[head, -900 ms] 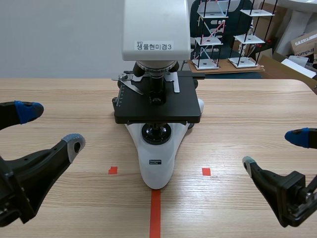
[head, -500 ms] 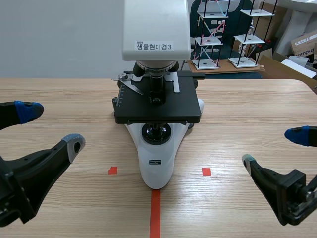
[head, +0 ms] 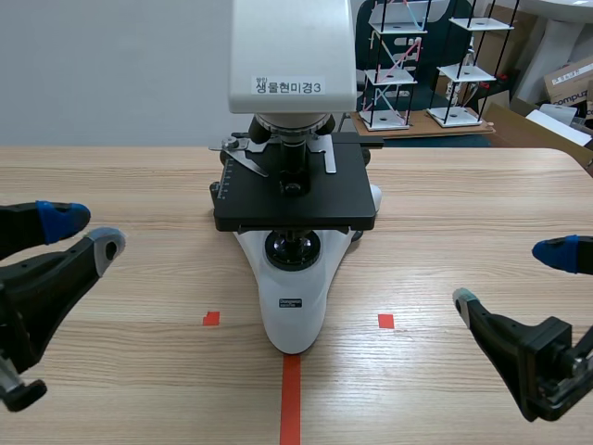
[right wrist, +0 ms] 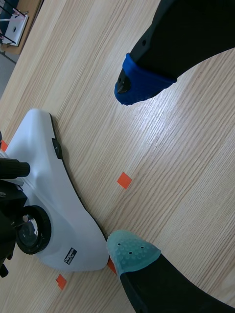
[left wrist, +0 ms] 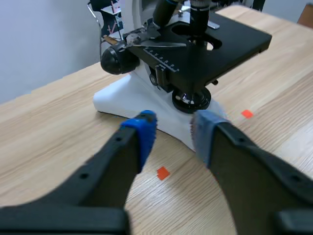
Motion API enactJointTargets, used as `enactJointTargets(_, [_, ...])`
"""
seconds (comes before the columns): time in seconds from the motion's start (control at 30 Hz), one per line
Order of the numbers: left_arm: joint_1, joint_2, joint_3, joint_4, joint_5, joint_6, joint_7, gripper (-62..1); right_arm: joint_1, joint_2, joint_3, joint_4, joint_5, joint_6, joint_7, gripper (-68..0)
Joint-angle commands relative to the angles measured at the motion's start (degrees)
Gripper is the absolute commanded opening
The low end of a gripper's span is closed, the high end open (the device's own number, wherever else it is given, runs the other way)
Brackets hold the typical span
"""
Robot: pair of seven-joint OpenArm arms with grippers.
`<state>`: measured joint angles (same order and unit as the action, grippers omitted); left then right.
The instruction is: Point at the stage clip
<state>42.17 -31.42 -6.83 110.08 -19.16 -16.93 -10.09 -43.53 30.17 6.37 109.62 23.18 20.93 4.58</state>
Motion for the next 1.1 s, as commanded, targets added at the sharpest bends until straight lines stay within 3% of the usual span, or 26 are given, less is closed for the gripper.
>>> enactJointTargets(0.0, [-1.3,0.6,-0.3,0.1,0.9,0.2,-0.7,-50.5,0.5,0.4,0.7,0.5,0.4,-0.2,0.9,-11.3])
enactJointTargets(0.07, [-3.0,0.5,-0.3,-0.5,1.0,1.2,-0.4,-58.7,0.5,0.4,0.7,0.5,0.4,-0.2,0.9,-11.3])
enactJointTargets(0.17, [-6.2,-0.2,-0.3,-2.0,3.4,1.4,-0.3,-59.1,0.5,0.4,0.7,0.5,0.4,-0.2,0.9,-11.3])
enactJointTargets(0.33, [-13.5,-2.1,-0.2,-5.9,4.2,0.5,-0.2,-59.1,0.5,0.4,0.7,0.5,0.4,-0.2,0.9,-11.3])
enactJointTargets(0.57, [-25.2,-4.1,0.2,-13.2,4.2,-7.5,2.7,-59.1,0.5,0.4,0.7,0.5,0.4,-0.2,0.9,-11.3])
enactJointTargets(0.77, [-34.9,-5.8,5.2,-17.6,3.5,-13.4,5.6,-59.0,0.5,0.4,0.7,0.5,0.4,-0.2,0.9,-11.3])
enactJointTargets(0.9, [-40.5,-5.9,9.7,-18.6,1.4,-15.7,8.0,-59.0,0.5,0.4,0.7,0.5,0.4,-0.2,0.9,-11.3])
enactJointTargets(1.07, [-44.6,-5.6,14.4,-18.7,1.4,-15.7,9.2,-59.0,0.5,0.4,0.7,0.5,0.4,-0.1,0.9,-11.3])
